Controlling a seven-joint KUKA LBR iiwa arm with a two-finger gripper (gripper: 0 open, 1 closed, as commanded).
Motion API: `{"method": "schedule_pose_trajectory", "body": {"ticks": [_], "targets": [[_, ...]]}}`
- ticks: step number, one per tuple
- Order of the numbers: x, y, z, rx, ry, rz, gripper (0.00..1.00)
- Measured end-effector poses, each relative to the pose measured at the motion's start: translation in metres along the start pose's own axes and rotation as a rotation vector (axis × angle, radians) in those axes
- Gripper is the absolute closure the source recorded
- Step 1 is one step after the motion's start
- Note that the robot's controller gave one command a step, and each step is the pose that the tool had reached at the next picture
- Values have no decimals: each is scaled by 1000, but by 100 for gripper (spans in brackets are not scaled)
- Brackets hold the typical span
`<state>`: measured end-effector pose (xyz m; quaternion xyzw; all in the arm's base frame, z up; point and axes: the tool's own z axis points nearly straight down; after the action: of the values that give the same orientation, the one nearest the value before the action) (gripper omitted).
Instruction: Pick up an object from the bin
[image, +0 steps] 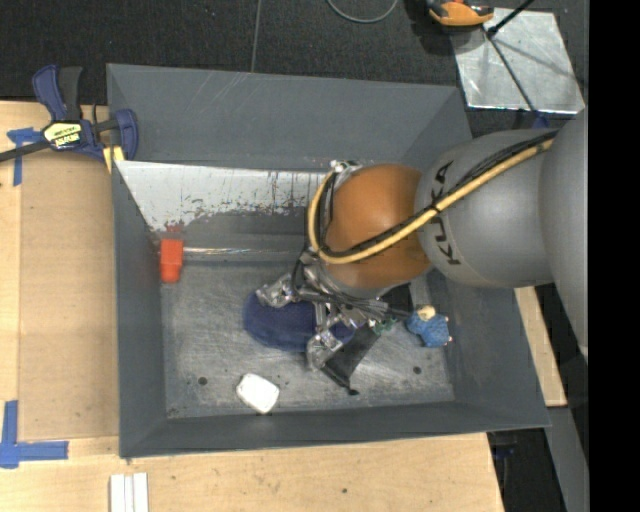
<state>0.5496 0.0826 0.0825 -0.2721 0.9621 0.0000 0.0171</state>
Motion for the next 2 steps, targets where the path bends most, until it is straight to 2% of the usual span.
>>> {"method": "schedule_pose_trajectory", "body": {"ticks": [1,2], "targets": [[-5,0,-4,2,-17,3,100],[-7,-23,-109,-4,24,18,100]]}}
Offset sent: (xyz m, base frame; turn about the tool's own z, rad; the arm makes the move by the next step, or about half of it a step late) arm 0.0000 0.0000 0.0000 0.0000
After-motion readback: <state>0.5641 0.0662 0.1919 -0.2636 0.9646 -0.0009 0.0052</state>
